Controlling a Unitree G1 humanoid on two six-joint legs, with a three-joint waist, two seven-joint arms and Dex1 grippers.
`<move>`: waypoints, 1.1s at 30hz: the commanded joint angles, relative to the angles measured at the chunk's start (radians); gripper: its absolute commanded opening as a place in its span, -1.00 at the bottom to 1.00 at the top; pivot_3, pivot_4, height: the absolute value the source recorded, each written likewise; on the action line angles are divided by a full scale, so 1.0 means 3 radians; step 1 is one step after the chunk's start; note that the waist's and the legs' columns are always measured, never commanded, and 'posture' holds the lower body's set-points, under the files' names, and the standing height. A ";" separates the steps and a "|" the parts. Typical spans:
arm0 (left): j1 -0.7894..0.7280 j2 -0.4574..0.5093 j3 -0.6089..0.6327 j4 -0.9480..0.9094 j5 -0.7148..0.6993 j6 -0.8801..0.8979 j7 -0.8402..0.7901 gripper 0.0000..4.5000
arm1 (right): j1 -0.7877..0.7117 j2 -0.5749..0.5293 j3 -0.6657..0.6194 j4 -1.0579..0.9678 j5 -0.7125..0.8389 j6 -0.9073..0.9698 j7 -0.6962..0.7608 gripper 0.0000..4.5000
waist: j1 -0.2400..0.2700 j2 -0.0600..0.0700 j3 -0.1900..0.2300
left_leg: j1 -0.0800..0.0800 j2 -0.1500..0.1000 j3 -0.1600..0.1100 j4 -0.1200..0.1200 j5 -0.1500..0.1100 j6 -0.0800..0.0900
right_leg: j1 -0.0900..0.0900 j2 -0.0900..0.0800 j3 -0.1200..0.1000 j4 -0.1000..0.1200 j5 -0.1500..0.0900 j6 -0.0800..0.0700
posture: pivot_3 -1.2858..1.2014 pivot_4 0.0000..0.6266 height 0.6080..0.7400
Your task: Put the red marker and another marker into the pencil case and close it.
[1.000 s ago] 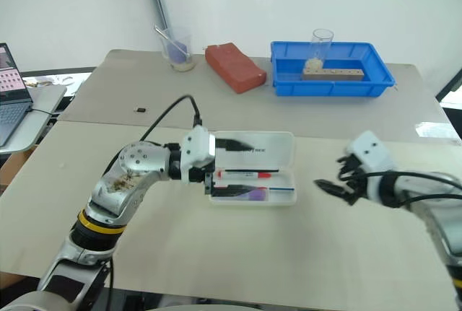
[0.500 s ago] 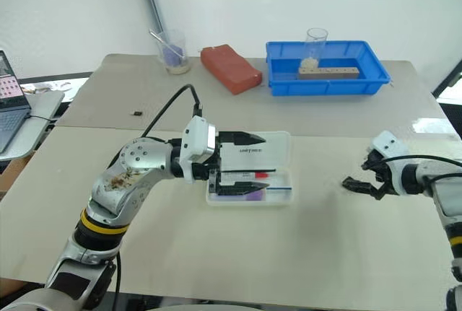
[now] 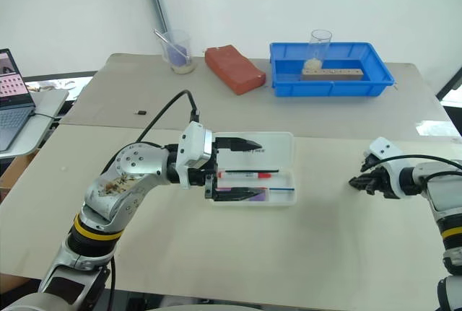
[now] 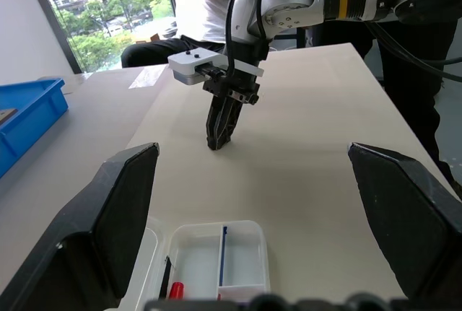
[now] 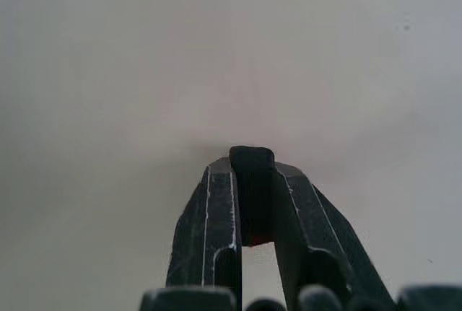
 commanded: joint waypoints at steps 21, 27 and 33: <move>0.0645 0.0751 0.0098 -0.0442 -0.0060 -0.0049 -0.0189 1.00 | -0.0158 0.0415 0.0597 -0.1869 0.0191 0.0058 0.0274 -0.90 | 0.0013 0.0003 0.0016 | -0.0005 0.0003 0.0006 0.0001 -0.0003 -0.0004 | -0.0011 -0.0006 0.0001 0.0002 -0.0001 -0.0002 | 0.03 -0.52 1.00; 0.0694 0.0799 0.0112 -0.0480 -0.0049 -0.0032 -0.0141 1.00 | -0.0172 0.0443 0.0623 -0.1811 0.0177 0.0027 0.0327 0.16 | -0.0008 0.0002 0.0016 | -0.0004 0.0009 0.0004 -0.0001 -0.0004 -0.0004 | -0.0011 0.0002 0.0000 0.0004 -0.0002 -0.0004 | 0.03 -0.52 1.00; 0.0679 0.1033 0.0262 -0.0266 -0.0081 -0.0023 -0.0273 1.00 | -0.0183 0.0400 0.0265 -0.2040 0.0429 0.0308 0.0220 0.94 | -0.0010 0.0003 0.0017 | -0.0004 0.0009 0.0004 -0.0001 -0.0004 -0.0004 | -0.0012 0.0001 0.0000 0.0004 -0.0002 -0.0005 | 0.03 -0.52 1.00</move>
